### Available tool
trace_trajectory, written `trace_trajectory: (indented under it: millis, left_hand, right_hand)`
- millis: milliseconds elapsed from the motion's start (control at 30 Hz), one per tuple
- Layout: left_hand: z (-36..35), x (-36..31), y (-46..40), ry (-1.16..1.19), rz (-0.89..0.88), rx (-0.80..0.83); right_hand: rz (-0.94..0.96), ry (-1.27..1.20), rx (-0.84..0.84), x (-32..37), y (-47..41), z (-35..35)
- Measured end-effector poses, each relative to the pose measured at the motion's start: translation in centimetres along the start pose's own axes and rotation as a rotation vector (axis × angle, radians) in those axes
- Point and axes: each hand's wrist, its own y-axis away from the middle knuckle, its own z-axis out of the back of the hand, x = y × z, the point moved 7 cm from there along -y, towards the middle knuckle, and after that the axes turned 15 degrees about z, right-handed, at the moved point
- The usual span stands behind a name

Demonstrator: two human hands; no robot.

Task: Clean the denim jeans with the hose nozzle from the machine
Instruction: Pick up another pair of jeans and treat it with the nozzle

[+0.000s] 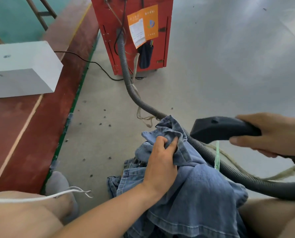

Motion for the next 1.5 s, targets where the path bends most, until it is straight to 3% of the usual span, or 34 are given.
trace_trajectory:
  millis: [167,300,400,533,600,800,933,1033,1133,1267,1400,1500]
  left_hand:
    - [-0.2,-0.3,0.2,0.059,-0.078,-0.061]
    - [-0.3,-0.1,0.4,0.084,-0.098,-0.064]
    - [0.6,0.5,-0.5,0.392,0.075,-0.014]
    - [-0.3,1.9,-1.2,0.809,0.407,0.248]
    - [-0.6,2.0,-0.9,0.888,0.457,0.332]
    - [-1.4,2.6,-0.6,0.836,0.480,0.433]
    - [-1.0,2.8,-1.2,0.922,0.473,0.473]
    - [-1.1,3.1,-1.5,0.864,0.442,0.491]
    - [-0.9,2.8,-1.4,0.597,0.334,0.491]
    - [-1.3,2.5,-1.0,0.383,0.279,0.509]
    - [-0.4,2.5,-1.5,0.582,0.325,0.489]
    - [0.0,2.5,-1.7,0.675,0.379,0.519]
  right_hand:
    - [0.035,-0.001,0.028,1.2,-2.6,-2.0]
    - [0.050,0.064,-0.166,1.6,-3.8,-0.2]
    - [0.097,0.036,-0.172,1.8,-3.3,1.0]
    - [0.146,-0.062,-0.017,2.6,-2.6,-0.6]
    - [0.200,-0.040,0.009,3.5,-2.9,-1.5]
    - [0.352,0.048,-0.081,6.1,-3.0,-1.1]
    - [0.279,0.034,-0.239,4.6,-2.3,1.8]
    - [0.270,0.036,-0.154,4.2,-2.2,1.3]
    - [0.344,0.099,-0.032,5.7,-2.6,-1.3]
    - [0.449,0.115,-0.021,7.8,-2.9,-2.2]
    - [0.414,0.091,-0.193,6.3,-2.2,1.1]
    - [0.313,0.150,-0.153,4.7,-1.7,2.0]
